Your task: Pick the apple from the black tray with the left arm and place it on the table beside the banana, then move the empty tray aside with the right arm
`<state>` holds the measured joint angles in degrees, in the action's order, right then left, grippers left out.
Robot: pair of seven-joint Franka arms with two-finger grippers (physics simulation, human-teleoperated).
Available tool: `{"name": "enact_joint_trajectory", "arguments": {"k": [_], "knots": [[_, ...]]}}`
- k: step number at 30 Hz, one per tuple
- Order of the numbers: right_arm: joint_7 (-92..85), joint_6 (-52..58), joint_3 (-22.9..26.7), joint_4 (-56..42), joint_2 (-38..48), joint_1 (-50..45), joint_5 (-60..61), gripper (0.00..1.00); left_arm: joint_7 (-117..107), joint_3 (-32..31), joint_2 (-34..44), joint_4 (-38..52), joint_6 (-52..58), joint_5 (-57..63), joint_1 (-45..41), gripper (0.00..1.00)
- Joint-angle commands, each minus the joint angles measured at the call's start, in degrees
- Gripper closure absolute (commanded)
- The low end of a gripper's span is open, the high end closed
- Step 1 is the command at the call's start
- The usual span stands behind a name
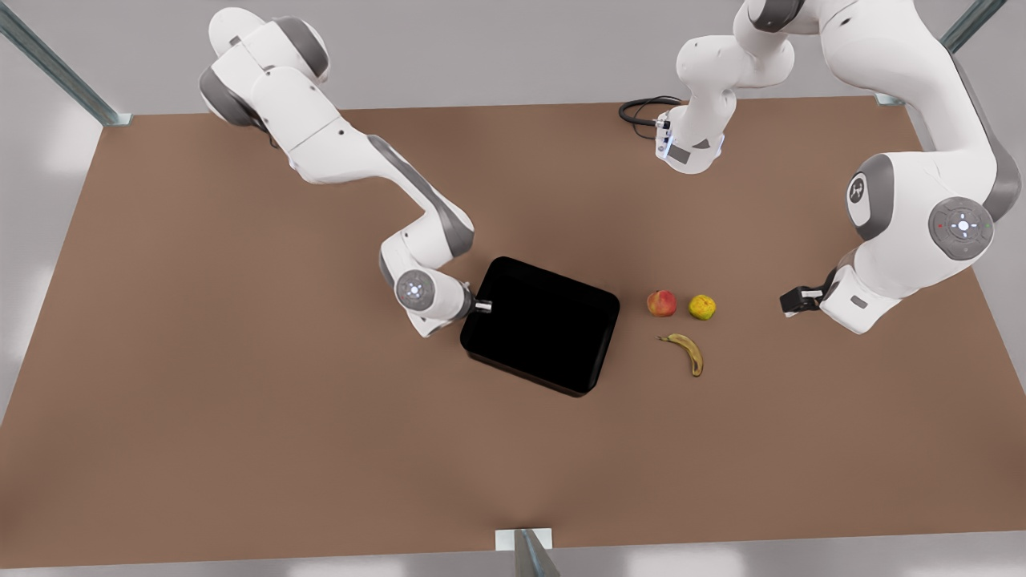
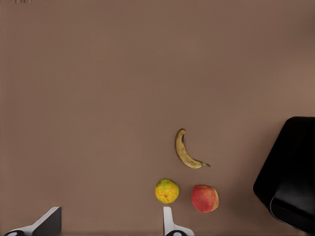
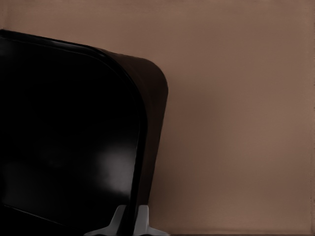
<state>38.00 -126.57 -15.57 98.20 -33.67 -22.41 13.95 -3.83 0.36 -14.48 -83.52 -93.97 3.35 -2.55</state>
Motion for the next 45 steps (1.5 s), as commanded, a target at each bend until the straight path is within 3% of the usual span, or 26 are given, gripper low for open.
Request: {"name": "enact_joint_trajectory", "arguments": {"k": [1,10,17,24,30,40,45], "knots": [[-3.9,2.03,0.01,-0.03,0.98,0.0,-0.06,0.76,2.96,-0.01,0.06,0.02,0.11,0.26,0.0,0.0],[-5.92,10.47,0.54,-0.03,5.9,1.14,0.02,0.81,2.96,-0.09,0.06,-0.07,0.11,0.34,-0.09,0.0],[-15.05,23.91,5.64,-0.03,11.52,1.67,2.22,0.82,2.87,-0.09,0.06,-0.07,0.11,0.34,-0.18,0.0],[-27.01,35.52,14.6,-0.47,15.04,1.67,3.01,0.83,2.69,-0.18,-0.02,-0.07,0.11,0.35,-0.27,0.0],[-44.94,45.1,26.9,-2.14,15.48,1.58,2.05,0.83,2.6,-0.18,-0.11,-0.07,0.11,0.43,-0.27,0.0],[-73.24,46.59,43.25,-5.04,11.17,1.58,-3.93,0.83,2.52,-0.27,-0.2,-0.07,0.11,0.43,-0.35,0.0],[-75.53,46.07,44.22,-5.04,9.16,1.67,-5.25,0.83,2.52,-0.27,-0.46,0.28,-0.07,0.26,-0.35,0.0]]}}
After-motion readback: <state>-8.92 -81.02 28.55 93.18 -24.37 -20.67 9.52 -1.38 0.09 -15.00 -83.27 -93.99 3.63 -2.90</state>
